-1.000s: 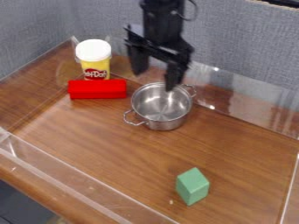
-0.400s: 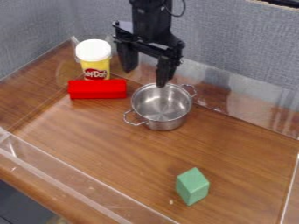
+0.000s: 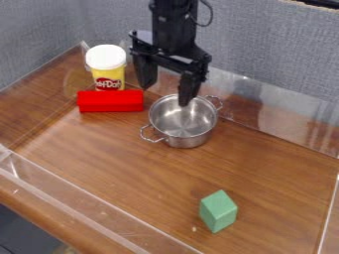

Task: Put green object to the right side of the table

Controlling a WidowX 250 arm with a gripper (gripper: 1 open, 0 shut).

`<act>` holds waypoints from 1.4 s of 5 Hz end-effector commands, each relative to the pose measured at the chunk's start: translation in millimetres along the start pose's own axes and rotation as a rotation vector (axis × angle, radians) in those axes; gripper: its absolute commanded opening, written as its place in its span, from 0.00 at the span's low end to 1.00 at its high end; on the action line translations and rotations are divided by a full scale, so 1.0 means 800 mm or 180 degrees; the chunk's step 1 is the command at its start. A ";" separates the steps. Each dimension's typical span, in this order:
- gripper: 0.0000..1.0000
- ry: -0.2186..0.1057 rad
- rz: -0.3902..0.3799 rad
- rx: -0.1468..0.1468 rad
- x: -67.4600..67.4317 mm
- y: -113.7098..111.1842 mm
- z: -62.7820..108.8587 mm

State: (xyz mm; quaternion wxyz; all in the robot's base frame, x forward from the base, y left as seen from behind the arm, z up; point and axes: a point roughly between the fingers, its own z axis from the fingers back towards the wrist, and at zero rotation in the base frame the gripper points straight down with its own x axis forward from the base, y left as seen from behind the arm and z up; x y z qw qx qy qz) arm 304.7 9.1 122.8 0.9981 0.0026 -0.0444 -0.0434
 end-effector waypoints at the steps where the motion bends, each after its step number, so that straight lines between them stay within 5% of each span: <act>1: 1.00 -0.0212 -0.0026 0.0010 0.002 -0.005 0.030; 7: 1.00 -0.0125 -0.0040 -0.0036 -0.008 -0.014 0.036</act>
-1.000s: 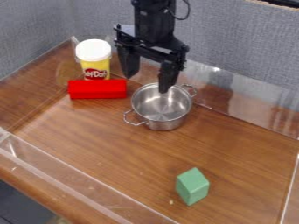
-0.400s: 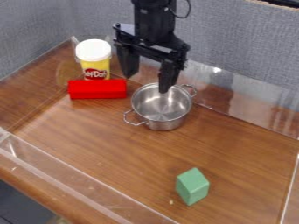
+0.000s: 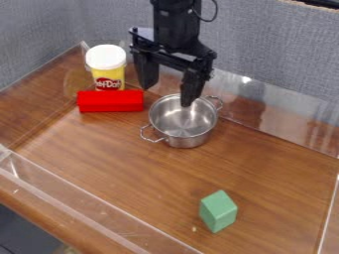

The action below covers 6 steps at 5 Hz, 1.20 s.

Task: Put green object to the right side of the table

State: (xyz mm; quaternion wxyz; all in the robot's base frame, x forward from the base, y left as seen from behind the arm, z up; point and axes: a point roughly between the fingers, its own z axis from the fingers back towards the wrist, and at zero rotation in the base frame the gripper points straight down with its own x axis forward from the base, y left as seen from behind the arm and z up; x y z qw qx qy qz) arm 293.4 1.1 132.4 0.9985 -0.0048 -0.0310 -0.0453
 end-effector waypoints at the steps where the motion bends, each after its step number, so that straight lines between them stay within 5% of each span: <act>1: 1.00 -0.0198 -0.0035 0.0007 0.003 -0.004 0.024; 4: 1.00 -0.0025 0.0099 0.0089 -0.009 0.017 0.026; 6: 1.00 -0.0019 0.0162 0.0038 -0.023 0.018 0.035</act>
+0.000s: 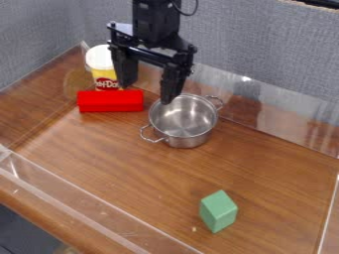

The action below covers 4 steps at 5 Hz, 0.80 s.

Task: Put green object to the right side of the table

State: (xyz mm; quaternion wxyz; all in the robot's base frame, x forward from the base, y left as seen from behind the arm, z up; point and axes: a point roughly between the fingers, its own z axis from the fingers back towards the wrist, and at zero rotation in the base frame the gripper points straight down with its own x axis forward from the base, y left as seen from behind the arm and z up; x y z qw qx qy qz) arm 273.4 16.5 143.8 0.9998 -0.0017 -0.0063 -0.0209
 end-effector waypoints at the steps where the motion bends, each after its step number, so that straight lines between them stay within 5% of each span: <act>1: 1.00 -0.0180 -0.0042 -0.0026 -0.004 -0.006 0.020; 4: 1.00 -0.0133 -0.0136 -0.0095 0.002 -0.010 0.007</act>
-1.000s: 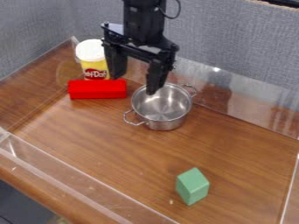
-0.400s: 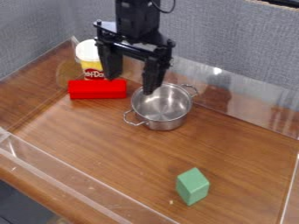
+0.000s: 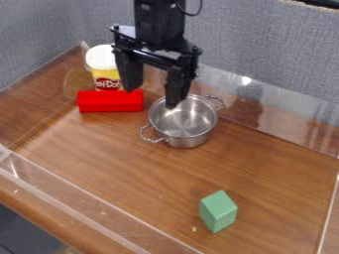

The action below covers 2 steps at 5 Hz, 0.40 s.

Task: Put green object to the right side of the table

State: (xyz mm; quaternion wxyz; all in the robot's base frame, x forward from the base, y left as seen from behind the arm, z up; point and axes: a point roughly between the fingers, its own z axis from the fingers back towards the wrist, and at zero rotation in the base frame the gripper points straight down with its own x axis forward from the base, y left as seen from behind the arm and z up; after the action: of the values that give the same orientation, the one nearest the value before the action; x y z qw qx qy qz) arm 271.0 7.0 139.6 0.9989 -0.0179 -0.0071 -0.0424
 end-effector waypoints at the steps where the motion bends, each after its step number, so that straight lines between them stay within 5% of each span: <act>1: 1.00 -0.0096 0.0005 0.0007 0.009 0.005 0.008; 2: 1.00 -0.0100 0.0016 0.0001 0.013 0.010 0.006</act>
State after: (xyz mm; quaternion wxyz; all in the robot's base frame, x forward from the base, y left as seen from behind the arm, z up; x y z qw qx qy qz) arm 273.4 11.7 130.3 0.9989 -0.0207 0.0061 -0.0423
